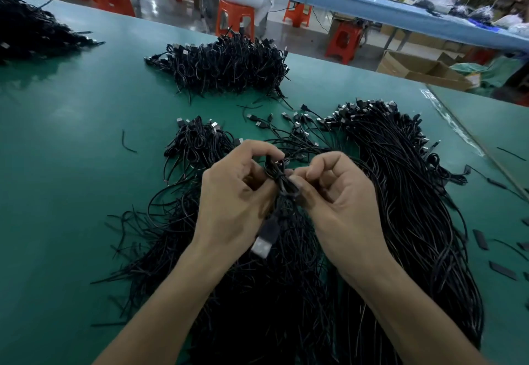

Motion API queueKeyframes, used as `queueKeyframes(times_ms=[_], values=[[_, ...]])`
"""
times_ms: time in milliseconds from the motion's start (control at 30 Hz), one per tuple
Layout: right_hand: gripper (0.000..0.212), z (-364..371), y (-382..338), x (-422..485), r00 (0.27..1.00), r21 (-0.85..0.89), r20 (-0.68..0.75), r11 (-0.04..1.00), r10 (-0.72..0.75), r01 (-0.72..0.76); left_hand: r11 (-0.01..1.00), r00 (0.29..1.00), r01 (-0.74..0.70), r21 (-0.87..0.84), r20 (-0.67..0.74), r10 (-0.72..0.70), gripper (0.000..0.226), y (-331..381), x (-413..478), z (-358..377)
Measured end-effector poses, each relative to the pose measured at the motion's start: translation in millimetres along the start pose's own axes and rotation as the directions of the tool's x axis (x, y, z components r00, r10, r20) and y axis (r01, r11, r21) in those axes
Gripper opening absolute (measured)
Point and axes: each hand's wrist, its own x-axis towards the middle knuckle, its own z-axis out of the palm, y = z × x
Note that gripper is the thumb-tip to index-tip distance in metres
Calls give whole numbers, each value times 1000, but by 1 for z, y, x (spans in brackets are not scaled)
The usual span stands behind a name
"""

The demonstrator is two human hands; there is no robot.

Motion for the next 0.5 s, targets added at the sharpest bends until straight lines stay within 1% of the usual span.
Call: queueKeyframes(times_ms=[100,233,300,400,433,500], values=[[31,-1,3,-1,998,60,-17,996,60,-59,1000,998,-26,-12,54,27,32,5,0,-1],[31,-7,5,0,991,66,-50,991,121,-118,1000,990,14,-7,137,-13,42,7,-1,-1],[33,-12,8,1,983,126,-34,977,180,-174,996,983,62,-70,177,-49,43,11,0,0],[37,-16,14,1,966,236,21,938,257,-254,975,977,115,-192,198,-77,42,16,-2,3],[34,-15,16,0,961,246,34,930,274,-273,969,976,117,-217,205,-72,41,18,-3,5],[27,-14,21,-3,952,248,29,921,303,-301,965,977,74,-250,214,-19,31,21,-7,12]])
